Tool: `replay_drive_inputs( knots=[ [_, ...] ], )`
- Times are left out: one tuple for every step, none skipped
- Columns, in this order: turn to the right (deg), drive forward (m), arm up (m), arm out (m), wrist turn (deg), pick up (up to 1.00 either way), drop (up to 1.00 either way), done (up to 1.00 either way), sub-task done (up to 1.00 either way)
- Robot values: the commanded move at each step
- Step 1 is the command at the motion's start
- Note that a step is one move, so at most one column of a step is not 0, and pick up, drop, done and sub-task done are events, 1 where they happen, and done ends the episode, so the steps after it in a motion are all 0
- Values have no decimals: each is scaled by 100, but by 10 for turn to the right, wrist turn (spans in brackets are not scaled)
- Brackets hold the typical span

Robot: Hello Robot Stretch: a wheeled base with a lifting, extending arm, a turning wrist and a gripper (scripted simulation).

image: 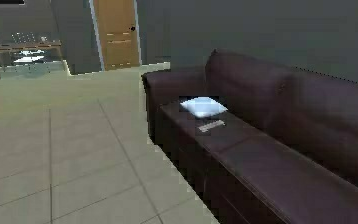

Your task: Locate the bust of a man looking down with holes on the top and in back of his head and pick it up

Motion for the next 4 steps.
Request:
replay_drive_inputs(
  knots=[
    [450, 0, 0, 0, 0, 0, 0, 0, 0],
    [450, 0, 0, 0, 0, 0, 0, 0, 0],
    [270, 0, 0, 0, 0, 0, 0, 0, 0],
    [0, 100, 0, 0, 0, 0, 0, 0, 0]
  ],
)
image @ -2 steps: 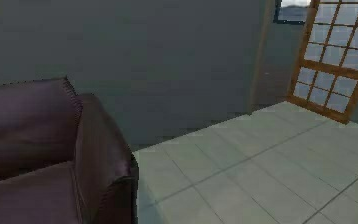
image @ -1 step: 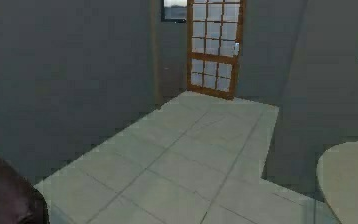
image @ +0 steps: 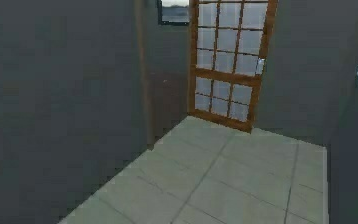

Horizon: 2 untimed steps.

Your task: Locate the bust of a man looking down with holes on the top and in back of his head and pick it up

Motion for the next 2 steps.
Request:
replay_drive_inputs(
  knots=[
    [0, 100, 0, 0, 0, 0, 0, 0, 0],
    [30, 0, 0, 0, 0, 0, 0, 0, 0]
  ],
)
